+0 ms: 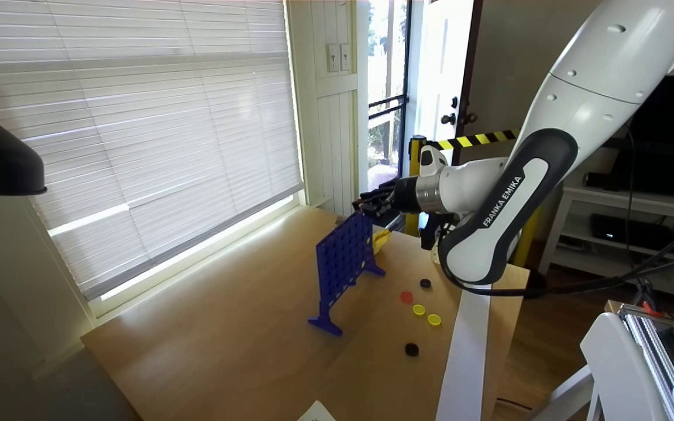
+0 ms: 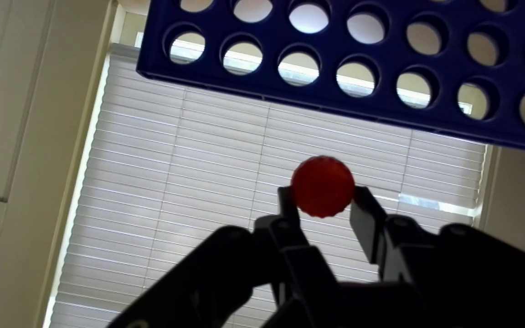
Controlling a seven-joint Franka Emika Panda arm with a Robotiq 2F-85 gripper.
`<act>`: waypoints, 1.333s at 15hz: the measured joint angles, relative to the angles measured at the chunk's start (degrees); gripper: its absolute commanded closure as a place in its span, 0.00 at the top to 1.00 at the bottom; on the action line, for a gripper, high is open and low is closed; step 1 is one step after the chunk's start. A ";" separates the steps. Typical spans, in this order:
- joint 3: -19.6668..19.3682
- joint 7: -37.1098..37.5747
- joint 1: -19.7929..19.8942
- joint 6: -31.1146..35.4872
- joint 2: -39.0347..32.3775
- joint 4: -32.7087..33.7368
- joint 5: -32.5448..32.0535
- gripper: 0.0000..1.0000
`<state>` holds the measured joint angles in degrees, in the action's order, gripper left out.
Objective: Pick up the red token and place it in the token holder
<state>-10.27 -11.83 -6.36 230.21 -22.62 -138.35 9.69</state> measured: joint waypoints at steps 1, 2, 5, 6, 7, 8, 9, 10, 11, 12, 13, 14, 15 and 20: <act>0.19 0.00 0.20 0.00 -0.05 0.04 -0.08 0.10; 0.37 0.00 0.40 0.00 -0.12 0.10 -0.21 0.10; 0.89 0.00 1.10 0.00 -0.57 0.61 -0.95 0.10; 1.01 0.00 1.30 0.00 -0.75 0.81 -1.14 0.10; 1.14 0.00 1.48 0.00 -0.97 1.03 -1.29 0.10; 1.24 0.00 1.66 -0.01 -1.24 1.31 -1.40 0.10; 1.28 0.00 1.78 -0.07 -1.54 1.62 -1.55 0.10; 1.29 0.00 1.87 -0.14 -1.93 2.05 -1.70 0.10; 1.30 0.00 1.96 -0.21 -2.39 2.53 -1.90 0.10; 1.31 0.00 2.04 -0.30 -2.85 3.03 -2.06 0.10; 1.34 0.00 2.12 -0.44 -3.31 3.57 -2.26 0.10; 1.37 0.00 2.21 -0.49 -3.76 4.08 -2.50 0.10; 1.39 0.00 2.28 -0.53 -4.16 4.52 -2.82 0.10; 1.55 0.02 2.59 -0.88 -5.68 6.15 -3.88 0.10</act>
<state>-8.72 -11.81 -3.77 229.33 -28.30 -132.20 5.82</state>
